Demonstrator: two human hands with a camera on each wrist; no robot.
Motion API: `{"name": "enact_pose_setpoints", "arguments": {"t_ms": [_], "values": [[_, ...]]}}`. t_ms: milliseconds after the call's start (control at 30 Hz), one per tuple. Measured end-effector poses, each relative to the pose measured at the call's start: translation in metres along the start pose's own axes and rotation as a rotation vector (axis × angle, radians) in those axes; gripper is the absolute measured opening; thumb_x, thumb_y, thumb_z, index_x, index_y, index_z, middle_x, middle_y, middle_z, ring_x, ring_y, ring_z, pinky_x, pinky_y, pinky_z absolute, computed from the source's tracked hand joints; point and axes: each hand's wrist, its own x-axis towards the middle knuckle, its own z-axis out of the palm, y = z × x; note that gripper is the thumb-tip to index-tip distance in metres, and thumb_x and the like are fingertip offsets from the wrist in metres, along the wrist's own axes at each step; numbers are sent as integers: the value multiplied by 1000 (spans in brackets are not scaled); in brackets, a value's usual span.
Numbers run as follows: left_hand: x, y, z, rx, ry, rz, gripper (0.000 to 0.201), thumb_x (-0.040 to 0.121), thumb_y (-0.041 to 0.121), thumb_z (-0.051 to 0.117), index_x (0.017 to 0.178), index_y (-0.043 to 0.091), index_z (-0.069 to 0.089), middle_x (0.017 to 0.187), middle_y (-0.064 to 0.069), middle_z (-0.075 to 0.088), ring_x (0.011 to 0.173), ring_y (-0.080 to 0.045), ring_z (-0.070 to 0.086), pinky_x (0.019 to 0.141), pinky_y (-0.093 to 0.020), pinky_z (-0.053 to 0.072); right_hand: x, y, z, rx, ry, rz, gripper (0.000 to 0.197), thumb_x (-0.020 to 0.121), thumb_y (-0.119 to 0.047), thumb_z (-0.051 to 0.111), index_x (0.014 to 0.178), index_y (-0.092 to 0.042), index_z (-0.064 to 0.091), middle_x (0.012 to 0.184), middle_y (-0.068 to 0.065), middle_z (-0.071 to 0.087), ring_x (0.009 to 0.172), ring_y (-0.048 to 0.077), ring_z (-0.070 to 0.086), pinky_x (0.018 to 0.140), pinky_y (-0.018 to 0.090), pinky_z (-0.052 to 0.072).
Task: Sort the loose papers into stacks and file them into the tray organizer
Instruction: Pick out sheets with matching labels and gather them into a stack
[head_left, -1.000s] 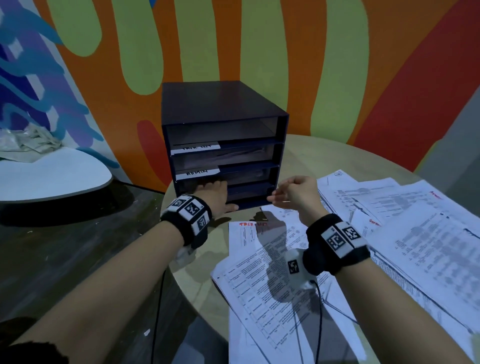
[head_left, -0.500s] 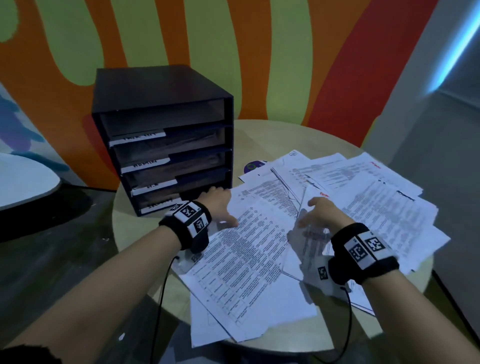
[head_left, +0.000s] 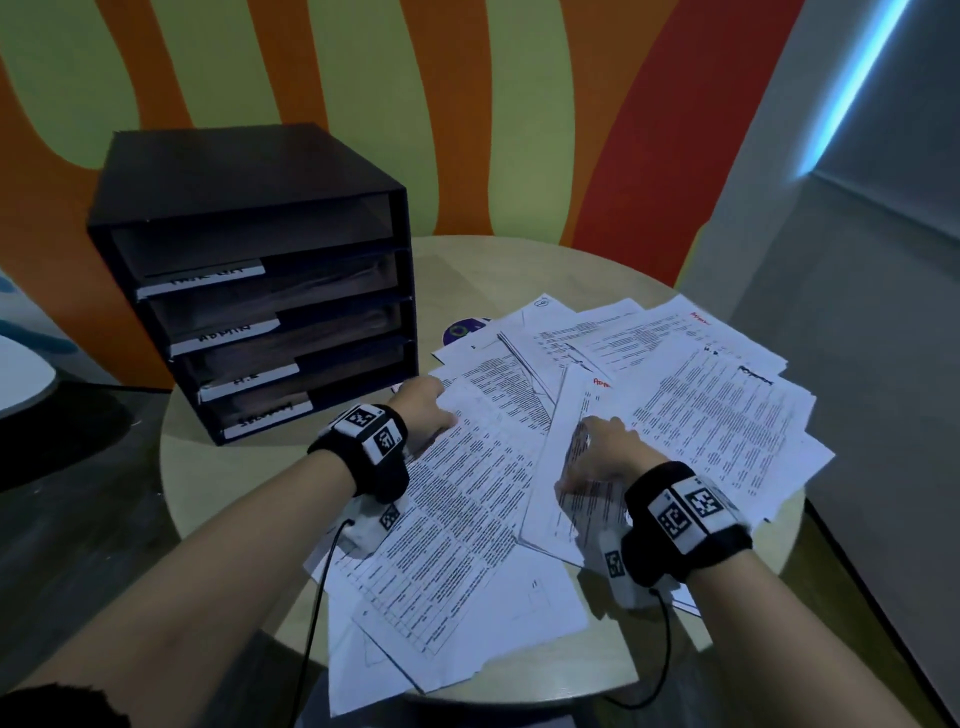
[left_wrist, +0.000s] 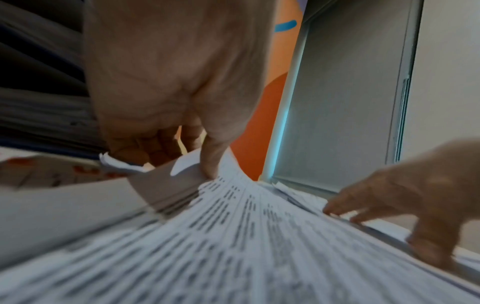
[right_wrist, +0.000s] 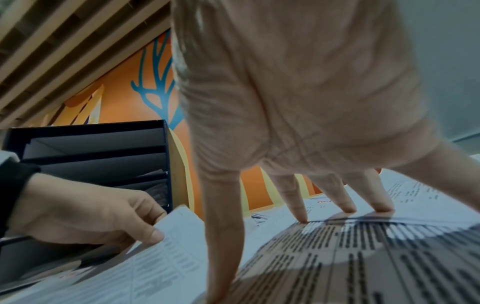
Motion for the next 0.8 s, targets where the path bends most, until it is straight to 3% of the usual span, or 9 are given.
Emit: {"name": "enact_pose_setpoints", "arguments": {"t_ms": [67, 133, 233, 300, 433, 567, 667, 733, 800], "values": [[4, 2, -2, -41, 123, -32, 32, 88, 12, 63, 66, 9, 40, 70, -5, 42, 69, -21, 44, 54, -30, 28, 0, 2, 0, 11, -6, -13, 95, 71, -37, 84, 146, -15, 29, 153, 16, 19, 143, 41, 14, 111, 52, 31], [6, 6, -12, -82, 224, -67, 25, 89, 5, 57, 71, -6, 43, 64, -8, 47, 67, -26, 48, 54, -33, 32, -1, 5, 0, 30, -16, -30, 92, 72, -35, 84, 145, -15, 31, 153, 15, 19, 144, 40, 14, 111, 49, 32], [13, 2, -27, -111, 298, -126, 16, 90, 6, 54, 93, -9, 57, 95, -25, 62, 90, -38, 61, 70, -37, 44, -3, 10, -2, 79, -7, -63, 86, 72, -31, 84, 142, -14, 37, 146, 12, 29, 138, 35, 27, 108, 44, 38], [13, 1, -35, -114, 346, -128, 12, 92, 10, 53, 94, -2, 56, 102, -24, 62, 94, -38, 61, 70, -34, 41, -5, 12, -3, 100, -3, -79, 87, 72, -30, 84, 142, -14, 37, 145, 11, 31, 135, 32, 32, 107, 42, 39], [0, 24, -69, -114, 636, 90, 13, 94, 9, 50, 103, 2, 55, 87, -17, 58, 77, -32, 54, 61, -34, 36, -10, 14, -7, 181, -6, -94, 90, 73, -47, 79, 143, -11, 35, 147, 11, 34, 134, 30, 35, 105, 42, 40], [-28, 61, -111, -286, 925, 406, 12, 95, 10, 53, 102, 0, 55, 82, -6, 56, 71, -17, 47, 60, -26, 29, -20, 12, -21, 490, -28, -107, 106, 78, -59, 68, 154, -8, 13, 158, 12, 25, 141, 29, 33, 100, 34, 36], [-37, 82, -124, -412, 966, 485, 10, 94, 9, 55, 96, 0, 55, 76, -2, 54, 65, -7, 42, 58, -26, 27, -26, 13, -32, 798, -4, -144, 131, 55, -77, 71, 155, -20, 8, 160, 12, 20, 140, 30, 35, 112, 43, 31], [-34, 92, -122, -448, 918, 475, 6, 93, 10, 56, 89, 8, 51, 67, 6, 49, 61, -10, 40, 58, -26, 26, -33, 12, -43, 1032, 51, -221, 119, 64, -66, 73, 155, -22, 9, 158, 8, 23, 141, 27, 34, 111, 43, 29], [-30, 102, -111, -509, 826, 440, 11, 93, 9, 55, 87, 12, 47, 65, 9, 46, 61, -11, 42, 57, -26, 30, -39, 12, -52, 1220, 123, -320, 101, 73, -46, 75, 153, -17, 20, 150, 4, 40, 134, 21, 45, 103, 38, 36]]}}
